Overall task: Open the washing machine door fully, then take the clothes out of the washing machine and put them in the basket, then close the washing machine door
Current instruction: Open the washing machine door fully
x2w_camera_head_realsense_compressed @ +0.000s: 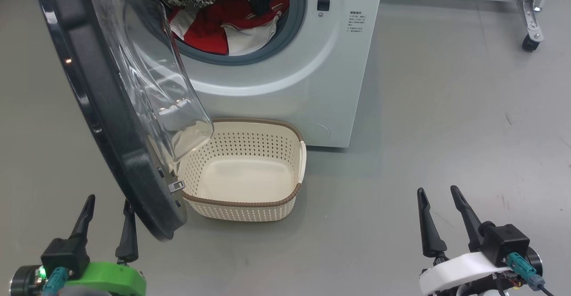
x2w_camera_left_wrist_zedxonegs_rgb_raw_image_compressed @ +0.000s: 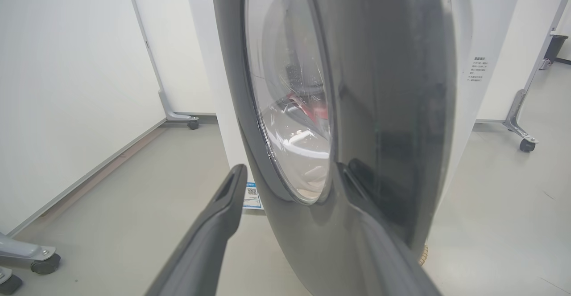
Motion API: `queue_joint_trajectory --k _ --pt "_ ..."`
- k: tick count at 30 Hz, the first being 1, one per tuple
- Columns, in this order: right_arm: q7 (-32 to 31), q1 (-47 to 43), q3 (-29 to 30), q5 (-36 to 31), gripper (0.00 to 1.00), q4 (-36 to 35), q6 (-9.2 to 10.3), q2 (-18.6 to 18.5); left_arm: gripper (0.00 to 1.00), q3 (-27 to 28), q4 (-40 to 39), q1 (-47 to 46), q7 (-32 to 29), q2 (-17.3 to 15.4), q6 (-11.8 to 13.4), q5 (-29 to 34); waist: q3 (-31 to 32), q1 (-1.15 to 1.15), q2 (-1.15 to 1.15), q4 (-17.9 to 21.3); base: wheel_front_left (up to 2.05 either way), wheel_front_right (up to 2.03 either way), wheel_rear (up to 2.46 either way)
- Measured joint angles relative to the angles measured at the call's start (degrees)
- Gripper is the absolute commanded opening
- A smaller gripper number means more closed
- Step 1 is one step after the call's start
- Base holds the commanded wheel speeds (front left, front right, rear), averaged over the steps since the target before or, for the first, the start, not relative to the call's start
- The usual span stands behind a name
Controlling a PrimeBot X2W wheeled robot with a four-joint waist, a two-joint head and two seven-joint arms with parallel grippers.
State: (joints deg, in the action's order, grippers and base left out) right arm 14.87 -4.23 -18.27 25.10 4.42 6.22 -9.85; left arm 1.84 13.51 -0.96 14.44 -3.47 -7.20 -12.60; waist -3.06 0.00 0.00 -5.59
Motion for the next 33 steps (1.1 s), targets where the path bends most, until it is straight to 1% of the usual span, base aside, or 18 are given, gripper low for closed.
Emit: queue_joint_trajectory --k 15,16,17,22,27,31,33 --pt "0.0 -1.01 0.96 -1.67 1.0 0.14 -1.67 0.91 1.0 -0.4 0.38 0.01 0.0 0.05 0.0 -0.07 0.09 0.0 0.0 -0.19 0.0 0.0 0.0" --pt "0.0 -1.01 1.08 -1.79 1.0 0.16 -1.85 1.0 0.38 -0.75 0.82 0.03 0.0 -0.04 0.0 -0.1 0.11 0.0 0.0 -0.2 0.0 0.0 0.0" --pt "0.0 -1.01 1.22 -2.02 1.0 0.19 -2.07 1.09 0.0 -1.27 1.04 0.12 -0.01 -0.16 0.0 -0.08 0.15 0.0 0.0 -0.2 0.0 0.0 0.0" --pt "0.0 -1.03 1.59 -2.65 1.0 0.31 -2.37 1.37 0.0 -1.55 0.94 0.13 0.0 -0.65 0.0 -0.08 0.31 0.0 0.0 -0.26 0.0 0.0 0.0" --pt "0.0 -1.07 2.2 -3.15 1.0 0.32 -2.64 1.83 0.0 0.42 -0.26 0.11 0.0 -0.68 0.0 -0.46 0.37 0.0 0.0 -0.5 0.0 0.0 0.0" --pt "0.0 -1.2 2.49 -3.65 1.0 0.38 -3.14 2.16 0.0 3.7 -1.66 -0.01 0.0 -0.58 0.0 -1.46 0.37 0.0 0.0 -0.81 0.0 0.0 0.0" --pt "0.0 -1.35 2.75 -3.85 1.0 0.52 -3.23 2.44 0.0 5.98 -3.83 -0.44 0.0 -0.57 0.0 -2.46 0.42 0.0 0.0 -1.06 0.0 0.0 0.0"
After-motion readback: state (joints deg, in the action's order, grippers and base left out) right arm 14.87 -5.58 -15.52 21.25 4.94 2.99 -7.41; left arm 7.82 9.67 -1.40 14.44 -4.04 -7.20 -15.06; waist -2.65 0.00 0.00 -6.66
